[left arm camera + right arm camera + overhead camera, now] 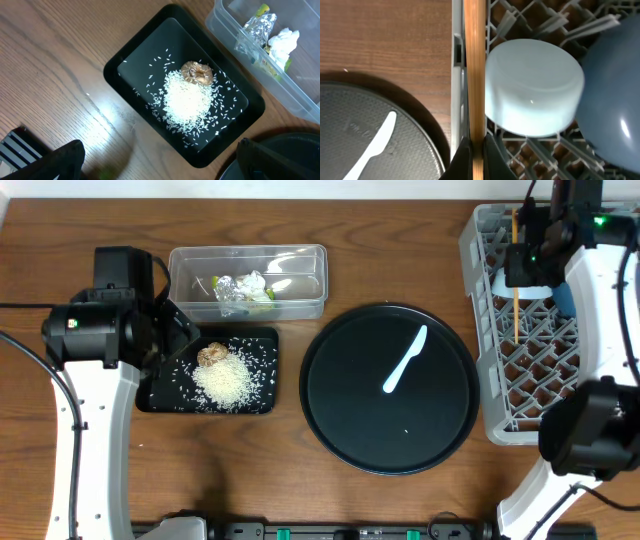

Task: Sort waste into correct bins and load items into the dishwasher rack
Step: 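Lift the chopstick and stand it upright in the rack, then release the chopstick and move the right gripper to the white spatula, then lower the right gripper and grasp the white spatula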

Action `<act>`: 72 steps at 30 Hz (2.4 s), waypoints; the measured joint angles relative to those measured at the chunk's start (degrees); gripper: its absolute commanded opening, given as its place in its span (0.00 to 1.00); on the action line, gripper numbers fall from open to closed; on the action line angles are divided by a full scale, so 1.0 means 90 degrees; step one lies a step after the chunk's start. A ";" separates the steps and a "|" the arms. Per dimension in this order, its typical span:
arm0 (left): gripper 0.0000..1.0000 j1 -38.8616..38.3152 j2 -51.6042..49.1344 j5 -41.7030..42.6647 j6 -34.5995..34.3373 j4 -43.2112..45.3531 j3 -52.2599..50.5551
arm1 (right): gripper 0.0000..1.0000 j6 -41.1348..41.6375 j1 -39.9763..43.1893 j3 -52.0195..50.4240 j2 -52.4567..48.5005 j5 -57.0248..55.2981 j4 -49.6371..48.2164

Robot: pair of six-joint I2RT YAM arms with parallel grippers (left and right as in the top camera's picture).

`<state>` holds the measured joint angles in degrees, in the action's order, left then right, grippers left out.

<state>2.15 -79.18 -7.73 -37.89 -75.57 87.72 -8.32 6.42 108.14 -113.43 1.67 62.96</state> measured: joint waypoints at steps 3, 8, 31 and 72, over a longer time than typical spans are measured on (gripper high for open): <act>0.98 0.0000 0.0000 0.0000 0.0000 0.0027 0.0000 | 0.06 -0.0090 0.0000 -0.0015 -0.0170 0.0002 -0.0049; 0.98 0.0000 -0.0002 0.0000 0.0000 0.0078 0.0000 | 0.65 -0.0100 0.0000 -0.0039 -0.0253 0.0002 -0.0097; 0.98 0.0000 -0.0005 0.0000 0.0000 0.0022 0.0000 | 0.71 0.1858 -0.0993 0.0787 -0.0209 0.1897 0.1838; 0.98 0.0000 -0.0010 -0.0002 0.0000 -0.0279 0.0000 | 0.50 0.6873 -0.3116 -0.3500 -0.0211 -0.0214 -0.1549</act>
<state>2.15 -79.26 -7.75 -37.89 -78.08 87.72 53.54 -21.63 76.64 -115.33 -0.25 49.01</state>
